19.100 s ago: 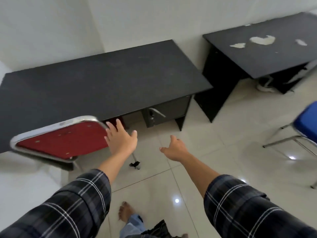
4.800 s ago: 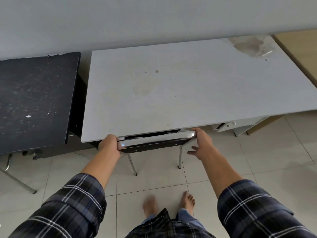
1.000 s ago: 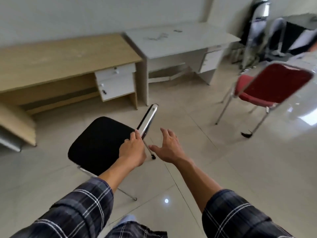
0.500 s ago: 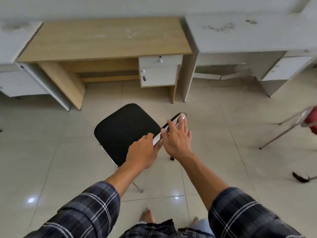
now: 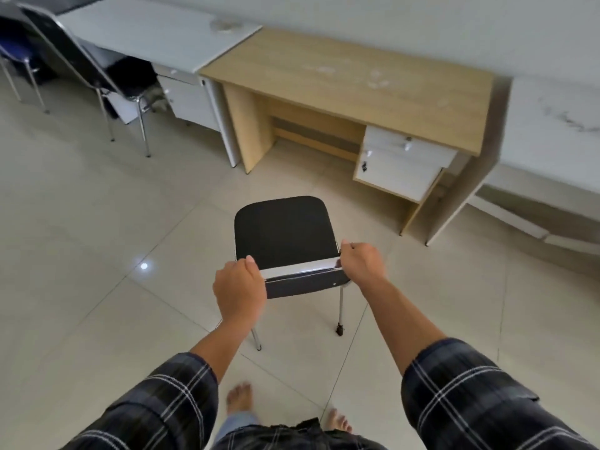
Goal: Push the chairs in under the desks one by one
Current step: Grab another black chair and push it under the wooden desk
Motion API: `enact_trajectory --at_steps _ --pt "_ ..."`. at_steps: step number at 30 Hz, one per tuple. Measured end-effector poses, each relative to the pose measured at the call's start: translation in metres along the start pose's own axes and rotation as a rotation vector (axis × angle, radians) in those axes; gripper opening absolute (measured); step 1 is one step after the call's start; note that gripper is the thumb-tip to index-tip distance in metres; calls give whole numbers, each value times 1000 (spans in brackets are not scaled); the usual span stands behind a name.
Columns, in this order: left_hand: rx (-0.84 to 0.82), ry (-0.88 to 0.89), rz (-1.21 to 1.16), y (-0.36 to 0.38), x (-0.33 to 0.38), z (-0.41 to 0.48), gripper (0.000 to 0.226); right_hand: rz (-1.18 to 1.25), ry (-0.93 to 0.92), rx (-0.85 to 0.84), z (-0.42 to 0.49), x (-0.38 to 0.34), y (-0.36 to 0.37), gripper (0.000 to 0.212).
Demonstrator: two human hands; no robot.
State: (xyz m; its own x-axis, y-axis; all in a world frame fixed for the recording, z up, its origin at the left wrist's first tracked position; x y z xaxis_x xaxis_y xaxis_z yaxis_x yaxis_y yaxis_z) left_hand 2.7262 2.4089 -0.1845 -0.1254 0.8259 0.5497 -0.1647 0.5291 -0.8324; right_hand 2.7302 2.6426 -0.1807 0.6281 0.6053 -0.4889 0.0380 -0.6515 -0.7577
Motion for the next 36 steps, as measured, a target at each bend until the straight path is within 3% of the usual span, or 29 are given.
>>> enact_trajectory --at_steps 6,12,17,20,22,25,28,31,36 --pt "70 -403 -210 6 6 -11 40 61 16 -98 8 7 -5 57" --pt "33 -800 -361 4 13 -4 44 164 85 -186 16 13 -13 57" --pt "34 -1075 -740 4 10 10 30 299 165 -232 16 14 -14 41" --pt "-72 -1085 -835 -6 10 16 25 638 358 -309 13 14 -11 20" --pt "-93 -1209 -943 -12 6 15 7 912 519 -338 11 16 -11 14" --pt "-175 -1355 -1086 -18 -4 19 21 1228 730 -384 14 19 -6 19" --pt "-217 -1444 -1168 -20 -13 21 39 1366 731 -471 19 19 0 29" --pt "-232 -1423 -1167 -18 -15 25 21 1425 731 -442 23 18 5 40" --pt "-222 -1381 -1153 -21 -27 54 8 1465 736 -371 29 1 22 29"
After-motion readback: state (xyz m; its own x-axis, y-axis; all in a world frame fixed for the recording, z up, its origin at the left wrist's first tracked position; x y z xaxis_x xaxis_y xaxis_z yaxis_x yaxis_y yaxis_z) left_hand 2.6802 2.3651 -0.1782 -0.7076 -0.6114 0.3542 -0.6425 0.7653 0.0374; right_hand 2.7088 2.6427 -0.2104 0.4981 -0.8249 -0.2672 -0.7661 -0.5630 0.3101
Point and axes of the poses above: each hand's wrist, its own z-axis towards the middle knuckle, its own y-axis out of the palm, x = y × z, the point moved 3 cm from there along z, towards the middle knuckle, and after that the axes turned 4 degrees about -z, right-handed, at the moved point
